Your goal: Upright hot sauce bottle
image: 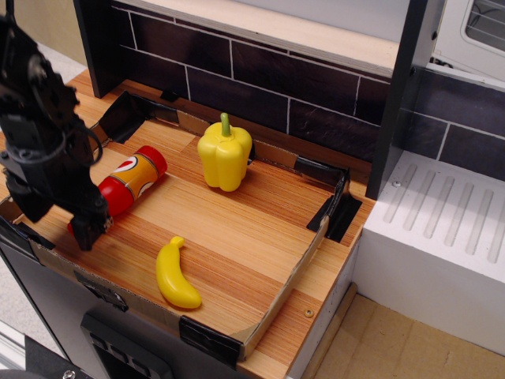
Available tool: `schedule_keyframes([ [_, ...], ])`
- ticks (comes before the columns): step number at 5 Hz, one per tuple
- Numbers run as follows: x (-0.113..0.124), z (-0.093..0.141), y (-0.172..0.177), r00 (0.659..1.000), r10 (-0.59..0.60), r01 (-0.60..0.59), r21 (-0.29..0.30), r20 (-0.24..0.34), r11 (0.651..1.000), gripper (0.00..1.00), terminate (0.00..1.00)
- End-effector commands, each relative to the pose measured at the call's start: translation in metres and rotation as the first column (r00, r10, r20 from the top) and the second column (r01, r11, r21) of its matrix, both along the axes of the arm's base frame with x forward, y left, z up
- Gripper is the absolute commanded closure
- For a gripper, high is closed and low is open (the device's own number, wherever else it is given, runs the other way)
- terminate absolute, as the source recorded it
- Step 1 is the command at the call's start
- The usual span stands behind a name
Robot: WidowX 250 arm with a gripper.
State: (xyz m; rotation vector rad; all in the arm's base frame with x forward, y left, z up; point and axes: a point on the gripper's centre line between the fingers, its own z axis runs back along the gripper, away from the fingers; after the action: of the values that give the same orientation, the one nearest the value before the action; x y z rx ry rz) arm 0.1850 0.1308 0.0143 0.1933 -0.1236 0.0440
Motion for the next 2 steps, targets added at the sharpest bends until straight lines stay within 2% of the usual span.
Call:
schedule_keyframes([
  [1, 0.0055, -0.0095, 0.0005, 0.999, -0.022, 0.021, 0.036, 0.034, 0.999, 0.00, 0.00],
  [2, 0.0100, -0.0133, 0.0026, 1.000, -0.018, 0.017, 0.041, 0.023, 0.999, 1.00, 0.00],
])
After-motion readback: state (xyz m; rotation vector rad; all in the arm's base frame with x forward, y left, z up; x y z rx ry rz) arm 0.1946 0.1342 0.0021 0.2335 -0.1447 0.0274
